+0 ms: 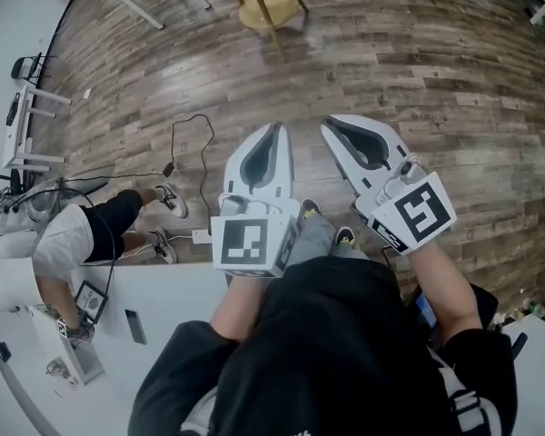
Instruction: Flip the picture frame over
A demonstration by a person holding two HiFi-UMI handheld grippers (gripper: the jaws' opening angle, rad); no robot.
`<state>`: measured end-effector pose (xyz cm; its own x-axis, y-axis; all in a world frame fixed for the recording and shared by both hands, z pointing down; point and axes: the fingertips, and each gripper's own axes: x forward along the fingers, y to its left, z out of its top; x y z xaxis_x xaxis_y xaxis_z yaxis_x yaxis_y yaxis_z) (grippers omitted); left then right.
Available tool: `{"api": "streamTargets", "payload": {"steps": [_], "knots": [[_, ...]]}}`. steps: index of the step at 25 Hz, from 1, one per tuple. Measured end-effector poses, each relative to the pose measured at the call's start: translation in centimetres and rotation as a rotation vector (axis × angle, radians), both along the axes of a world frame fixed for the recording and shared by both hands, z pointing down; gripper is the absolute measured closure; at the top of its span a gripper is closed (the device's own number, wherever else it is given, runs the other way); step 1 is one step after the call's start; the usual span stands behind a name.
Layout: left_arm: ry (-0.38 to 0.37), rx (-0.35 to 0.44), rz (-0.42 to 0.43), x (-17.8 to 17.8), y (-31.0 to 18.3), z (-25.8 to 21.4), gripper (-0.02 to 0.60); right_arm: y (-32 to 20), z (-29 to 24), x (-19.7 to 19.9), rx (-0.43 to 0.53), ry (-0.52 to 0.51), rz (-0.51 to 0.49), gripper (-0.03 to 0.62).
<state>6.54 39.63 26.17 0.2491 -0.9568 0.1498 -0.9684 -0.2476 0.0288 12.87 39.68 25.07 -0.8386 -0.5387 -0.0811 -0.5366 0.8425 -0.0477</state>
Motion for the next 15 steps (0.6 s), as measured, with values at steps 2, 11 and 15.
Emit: {"api": "streamTargets", "payload": {"steps": [2, 11, 15], "knots": [[0.01, 0.011, 0.008, -1.2, -1.5, 0.0, 0.558, -1.5, 0.0, -1.3, 0.0, 0.009, 0.004, 0.571], [0.026, 0.067, 0.048, -6.4, -6.7, 0.1, 0.558, -6.6, -0.6, -7.5, 0.033, 0.047, -0.006, 0.571], [0.033, 0.068, 0.039, -8.1, -8.7, 0.3, 0.558, -8.4, -0.4, -9.0, 0.029, 0.064, -0.014, 0.571]]}}
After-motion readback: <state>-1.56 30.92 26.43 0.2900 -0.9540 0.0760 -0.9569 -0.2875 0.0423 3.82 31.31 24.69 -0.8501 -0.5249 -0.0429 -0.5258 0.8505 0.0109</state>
